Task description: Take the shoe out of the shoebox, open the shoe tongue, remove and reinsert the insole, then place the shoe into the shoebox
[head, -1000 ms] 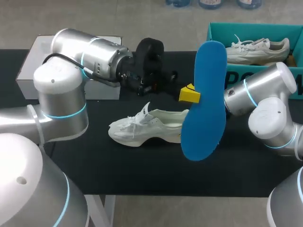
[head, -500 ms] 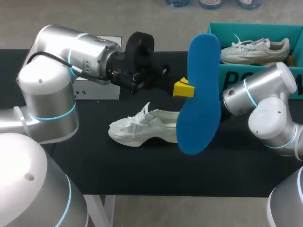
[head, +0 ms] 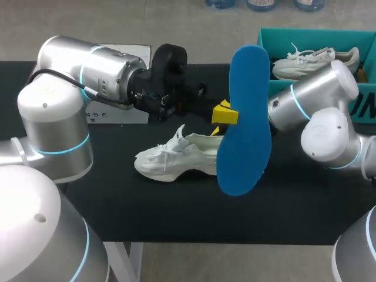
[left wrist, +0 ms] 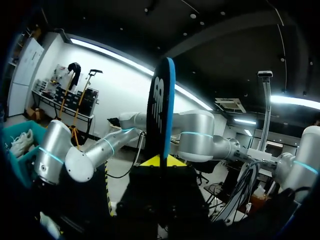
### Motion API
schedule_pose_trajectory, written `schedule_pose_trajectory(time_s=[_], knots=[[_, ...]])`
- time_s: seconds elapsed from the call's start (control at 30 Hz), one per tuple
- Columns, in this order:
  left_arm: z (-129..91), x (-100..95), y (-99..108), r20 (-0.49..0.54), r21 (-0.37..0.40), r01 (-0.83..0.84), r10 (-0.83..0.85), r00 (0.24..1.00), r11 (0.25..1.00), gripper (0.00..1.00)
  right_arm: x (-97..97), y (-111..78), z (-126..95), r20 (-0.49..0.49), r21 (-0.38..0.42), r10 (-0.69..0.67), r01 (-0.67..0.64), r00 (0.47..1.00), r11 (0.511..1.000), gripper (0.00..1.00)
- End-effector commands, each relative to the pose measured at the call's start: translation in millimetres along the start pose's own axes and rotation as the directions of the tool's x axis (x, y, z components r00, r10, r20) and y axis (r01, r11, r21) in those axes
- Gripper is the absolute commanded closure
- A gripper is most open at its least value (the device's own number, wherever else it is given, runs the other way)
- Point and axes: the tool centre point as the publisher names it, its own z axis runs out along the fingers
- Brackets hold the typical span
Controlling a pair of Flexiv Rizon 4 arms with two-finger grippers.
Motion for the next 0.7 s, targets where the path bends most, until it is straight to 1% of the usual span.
schedule_pose_trajectory(time_s=[0.03,0.07,0.1,0.17,0.23,0.4,0.5,0.6,0.7], knots=[[1,-0.1,1,0.001,0.004,-0.001,0.001,1.0,1.0,1.0,-12.0,18.4,-10,-0.064,0.264,0.022,-0.004,0.998,0.965,0.0],[1,-0.1,1,0.001,0.004,-0.001,0.001,1.0,1.0,1.0,-11.6,18.8,-12,-0.068,0.284,0.022,-0.002,0.997,0.959,0.0],[1,-0.1,1,0.001,0.004,-0.001,0.001,1.0,1.0,1.0,-11.1,19.2,-15,-0.076,0.332,0.022,0.005,0.997,0.943,0.0],[1,-0.1,1,0.001,0.004,-0.001,0.001,1.0,1.0,1.0,-10.0,20.0,-20,-0.095,0.391,0.027,0.012,0.995,0.92,0.0],[1,-0.1,1,0.001,0.004,-0.001,0.001,1.0,1.0,1.0,-9.1,20.3,-22,-0.102,0.468,0.023,0.027,0.995,0.884,0.0],[1,-0.1,1,0.001,0.004,-0.001,0.001,1.0,1.0,1.0,-7.7,24.6,-35,-0.086,0.603,0.037,0.023,0.996,0.798,0.0],[1,-0.1,1,0.001,0.004,-0.001,0.001,1.0,1.0,1.0,-6.6,27.0,-45,-0.062,0.644,0.05,0.001,0.997,0.765,0.0],[1,-0.1,1,0.001,0.004,-0.001,0.001,1.0,1.0,1.0,-3.9,30.7,-55,-0.034,0.649,0.051,-0.017,0.998,0.761,0.0],[1,-0.1,1,0.001,0.004,-0.001,0.001,1.0,1.0,1.0,-2.4,29.7,-62,-0.011,0.646,0.063,-0.041,0.998,0.762,0.0]])
